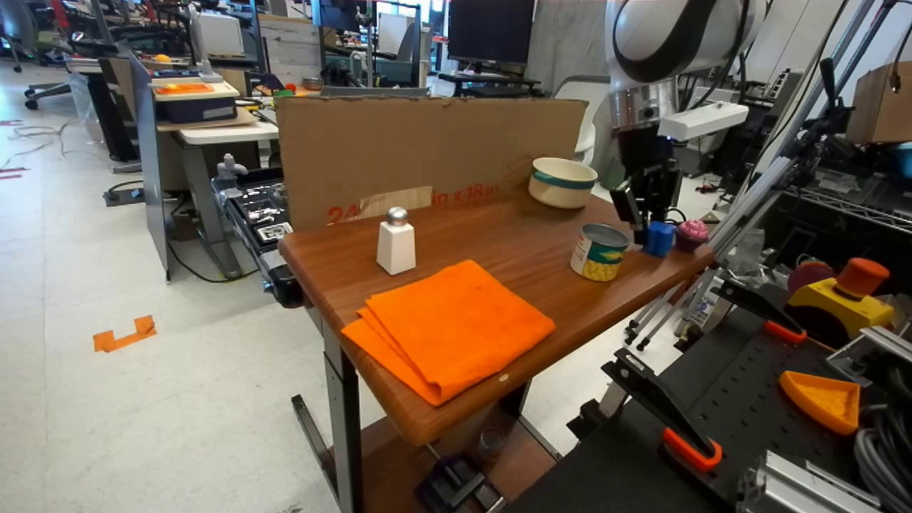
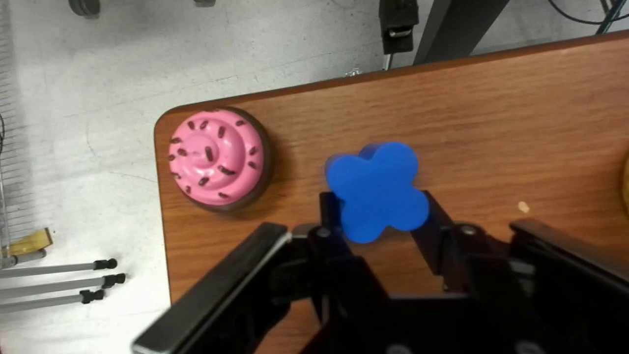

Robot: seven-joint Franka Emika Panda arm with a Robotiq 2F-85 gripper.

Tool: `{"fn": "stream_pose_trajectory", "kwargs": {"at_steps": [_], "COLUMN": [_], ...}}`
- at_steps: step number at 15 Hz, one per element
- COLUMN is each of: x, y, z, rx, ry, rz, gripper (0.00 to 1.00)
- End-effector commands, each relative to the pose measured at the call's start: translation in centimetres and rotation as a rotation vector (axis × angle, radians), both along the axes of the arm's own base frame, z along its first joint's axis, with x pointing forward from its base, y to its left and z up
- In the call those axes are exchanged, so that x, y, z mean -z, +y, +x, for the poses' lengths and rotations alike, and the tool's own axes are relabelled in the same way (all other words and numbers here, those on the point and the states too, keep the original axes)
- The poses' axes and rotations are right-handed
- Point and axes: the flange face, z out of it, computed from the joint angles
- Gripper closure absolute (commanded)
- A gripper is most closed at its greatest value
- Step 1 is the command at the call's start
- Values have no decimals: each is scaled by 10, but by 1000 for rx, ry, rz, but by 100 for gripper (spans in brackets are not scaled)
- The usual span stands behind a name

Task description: Remove the blue object from the pot

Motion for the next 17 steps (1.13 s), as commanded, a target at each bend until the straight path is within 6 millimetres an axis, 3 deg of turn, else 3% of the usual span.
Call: {"fn": "stream_pose_trajectory", "kwargs": {"at_steps": [1,5,6,10,12,14,15,16,17], "x": [8,-16,-28,-103,-145,-188,-156,-172,-177], "y": [-1,14,20,29,20,-4,12,6,5], "z": [-12,-30,-34,-49,-56,-66,-44,-48,-50], "rx": [-34,-96,-116,-172,-206,-224,-197,-190,-186], "ry": [6,24,15,-93,-155,-246,-168,-191,-197], "rz": [-23,32,54,117,106,8,53,42,41], "gripper": [27,1,0,0,0,0,0,0,0]}}
